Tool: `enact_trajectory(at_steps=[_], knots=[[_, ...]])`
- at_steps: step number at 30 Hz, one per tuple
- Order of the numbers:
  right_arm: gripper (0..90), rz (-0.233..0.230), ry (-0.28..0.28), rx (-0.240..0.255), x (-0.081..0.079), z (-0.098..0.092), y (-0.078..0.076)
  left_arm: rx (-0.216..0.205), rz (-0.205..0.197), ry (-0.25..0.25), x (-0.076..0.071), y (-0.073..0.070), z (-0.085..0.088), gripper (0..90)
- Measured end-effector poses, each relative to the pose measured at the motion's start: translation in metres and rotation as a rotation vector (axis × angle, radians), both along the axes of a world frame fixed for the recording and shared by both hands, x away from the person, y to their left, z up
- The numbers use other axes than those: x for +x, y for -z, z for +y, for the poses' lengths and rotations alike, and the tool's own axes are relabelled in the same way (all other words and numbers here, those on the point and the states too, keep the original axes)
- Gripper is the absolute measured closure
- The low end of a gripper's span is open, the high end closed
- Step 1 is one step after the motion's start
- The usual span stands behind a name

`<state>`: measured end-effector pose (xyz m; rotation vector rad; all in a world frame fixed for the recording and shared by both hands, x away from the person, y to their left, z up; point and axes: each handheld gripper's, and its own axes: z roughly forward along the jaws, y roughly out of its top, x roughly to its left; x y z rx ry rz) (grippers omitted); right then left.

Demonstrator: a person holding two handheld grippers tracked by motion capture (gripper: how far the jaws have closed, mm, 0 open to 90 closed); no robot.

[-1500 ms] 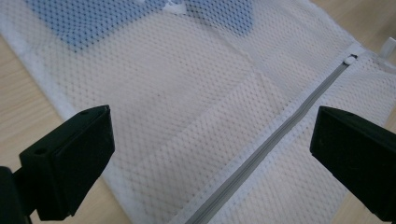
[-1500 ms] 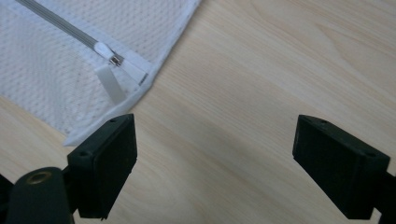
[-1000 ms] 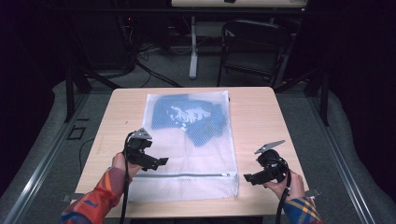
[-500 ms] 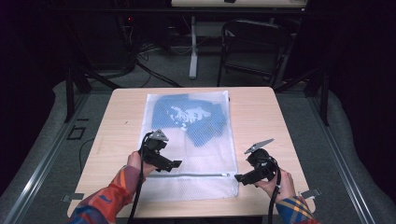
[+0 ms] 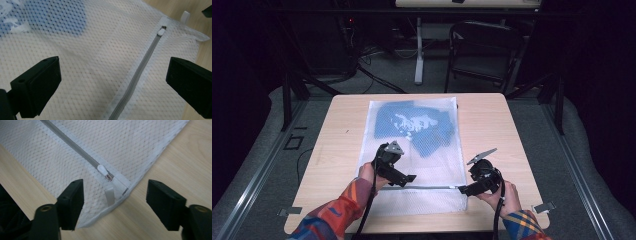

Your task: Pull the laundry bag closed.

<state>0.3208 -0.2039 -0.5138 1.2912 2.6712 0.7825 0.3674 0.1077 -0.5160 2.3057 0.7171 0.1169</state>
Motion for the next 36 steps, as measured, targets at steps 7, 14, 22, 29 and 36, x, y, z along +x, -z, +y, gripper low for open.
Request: enact_trajectory(at_steps=[7,14,22,29,36], knots=[[70.5,0.043,-0.013,0.0,0.006,0.006,0.008,0.02,0.023,0.052,-0.001,0.008,-0.018,0.0],[82.7,0.067,-0.016,-0.016,0.013,0.017,0.02,0.052,0.052,0.097,0.0,0.013,-0.034,0.1],[87.7,0.08,-0.007,-0.035,0.018,0.016,0.03,0.059,0.032,0.092,-0.002,0.016,-0.049,15.7],[88.1,0.077,-0.02,-0.046,0.019,0.016,0.033,0.062,0.036,0.136,-0.001,0.019,-0.066,18.7],[86.4,0.105,-0.014,-0.041,0.019,0.015,0.038,0.078,0.022,0.181,-0.003,0.025,-0.084,29.4]])
